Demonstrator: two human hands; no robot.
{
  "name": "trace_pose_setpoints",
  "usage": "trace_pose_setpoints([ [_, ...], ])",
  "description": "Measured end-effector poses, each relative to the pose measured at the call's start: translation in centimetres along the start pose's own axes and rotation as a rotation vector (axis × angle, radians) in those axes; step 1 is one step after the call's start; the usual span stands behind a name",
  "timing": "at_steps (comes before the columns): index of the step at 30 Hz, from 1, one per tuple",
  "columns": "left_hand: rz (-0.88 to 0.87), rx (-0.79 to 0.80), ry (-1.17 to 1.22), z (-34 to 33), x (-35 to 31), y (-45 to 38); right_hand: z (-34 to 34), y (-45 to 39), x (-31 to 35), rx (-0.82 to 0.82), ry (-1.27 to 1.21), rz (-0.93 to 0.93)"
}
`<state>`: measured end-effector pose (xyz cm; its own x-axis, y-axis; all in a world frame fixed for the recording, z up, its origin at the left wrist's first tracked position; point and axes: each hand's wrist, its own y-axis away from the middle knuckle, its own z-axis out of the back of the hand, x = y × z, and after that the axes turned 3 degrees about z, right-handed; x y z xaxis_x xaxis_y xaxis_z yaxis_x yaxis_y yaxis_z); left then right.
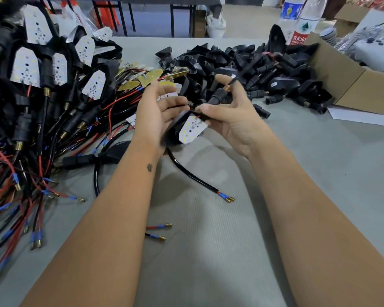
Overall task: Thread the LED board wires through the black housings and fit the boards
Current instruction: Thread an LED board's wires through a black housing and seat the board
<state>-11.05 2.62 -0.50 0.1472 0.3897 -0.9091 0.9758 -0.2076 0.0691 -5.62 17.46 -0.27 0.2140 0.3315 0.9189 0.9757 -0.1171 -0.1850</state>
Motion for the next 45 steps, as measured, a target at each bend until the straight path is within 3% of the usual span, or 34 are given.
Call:
trace_pose_setpoints([
  [4, -0.132, -0.088, -0.075, -0.3, 0.2, 0.4, 0.7, -0.6, -0.6, -0.327, -0.055, 0.11],
  [7, -0.37, -0.1, -0.407, -0.7, 0.5, 0.8, 1.2, -1.0, -0.8, -0.466, -0.125, 0.161],
  [10, -0.556, -0.081, -0.797, -0.8, 1.3, 0.9, 1.4, -1.3, -1.0, -0.529, -0.165, 0.175],
  [13, -0.545, -0.092, -1.018, -0.8, 1.9, 0.6, 1.4, -1.4, -1.1, -0.541, -0.162, 0.172],
  [16, -0.521, -0.097, -1.096, -0.8, 2.0, 0.5, 1.4, -1.4, -1.3, -0.537, -0.13, 0.164],
  [29, -0.407, -0.145, -0.766, -1.1, 1.7, 0.5, 1.2, -1.5, -1.2, -0.553, -0.155, 0.103],
  [36, -0.249, -0.136, -0.286, -0.9, 1.7, 0.2, 1.3, -1.1, -0.5, -0.477, -0.257, -0.021],
  [45, -0.248, -0.225, -0.138, -0.6, 1.1, -0.1, 1.5, -1.1, -0.7, -0.525, -0.174, 0.047],
])
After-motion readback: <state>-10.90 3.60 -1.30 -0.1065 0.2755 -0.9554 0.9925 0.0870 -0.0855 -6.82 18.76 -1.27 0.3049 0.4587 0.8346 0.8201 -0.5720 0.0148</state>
